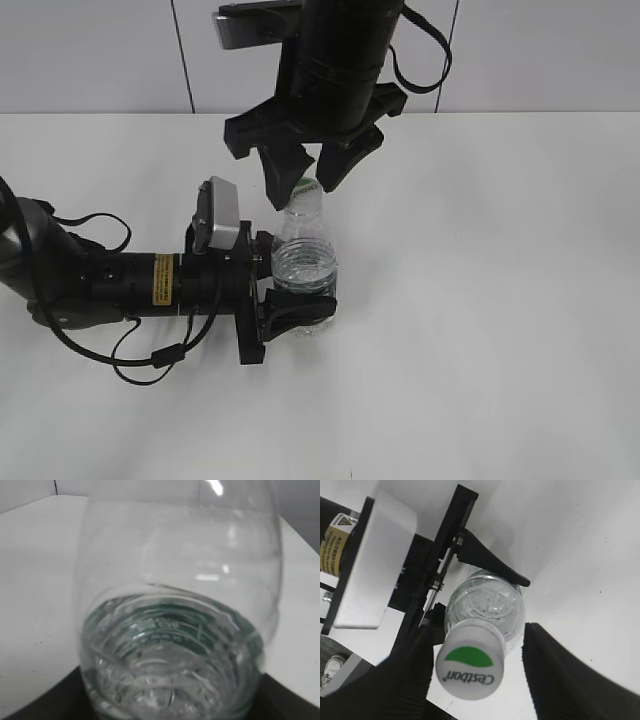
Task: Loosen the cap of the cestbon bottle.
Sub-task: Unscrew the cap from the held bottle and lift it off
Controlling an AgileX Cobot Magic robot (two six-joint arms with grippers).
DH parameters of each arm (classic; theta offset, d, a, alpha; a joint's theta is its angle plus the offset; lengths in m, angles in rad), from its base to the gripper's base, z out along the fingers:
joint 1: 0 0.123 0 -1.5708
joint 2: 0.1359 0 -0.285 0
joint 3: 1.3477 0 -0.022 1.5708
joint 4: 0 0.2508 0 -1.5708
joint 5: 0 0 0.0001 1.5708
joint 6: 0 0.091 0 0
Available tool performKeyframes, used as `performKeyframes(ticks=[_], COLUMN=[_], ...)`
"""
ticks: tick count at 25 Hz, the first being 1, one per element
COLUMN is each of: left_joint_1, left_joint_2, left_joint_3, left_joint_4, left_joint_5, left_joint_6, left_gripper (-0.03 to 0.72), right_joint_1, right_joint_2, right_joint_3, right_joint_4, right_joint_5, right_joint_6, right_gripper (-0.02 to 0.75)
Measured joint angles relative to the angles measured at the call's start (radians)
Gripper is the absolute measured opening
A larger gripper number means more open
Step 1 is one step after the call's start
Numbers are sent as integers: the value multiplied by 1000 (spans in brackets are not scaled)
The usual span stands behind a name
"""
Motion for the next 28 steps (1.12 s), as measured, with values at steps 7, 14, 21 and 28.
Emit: performKeyframes(ticks=[7, 14, 21, 28], left_joint_1=[0, 0, 0, 0], left_joint_2=[0, 0, 0, 0], left_joint_3=[0, 0, 0, 0], left_joint_4=[0, 0, 0, 0], left_joint_5=[0, 0, 0, 0], left_joint_6=[0, 0, 0, 0], left_gripper=[414, 414, 414, 414], right_joint_1=[0, 0, 0, 0], right_joint_2=[0, 0, -31, -33], right_joint_3=[0, 0, 18, 41], right_joint_4=[3, 6, 6, 5], right_joint_5=[0, 0, 0, 0], right_joint_6=[-5, -10, -15, -16], right_gripper=[428, 452, 481, 482])
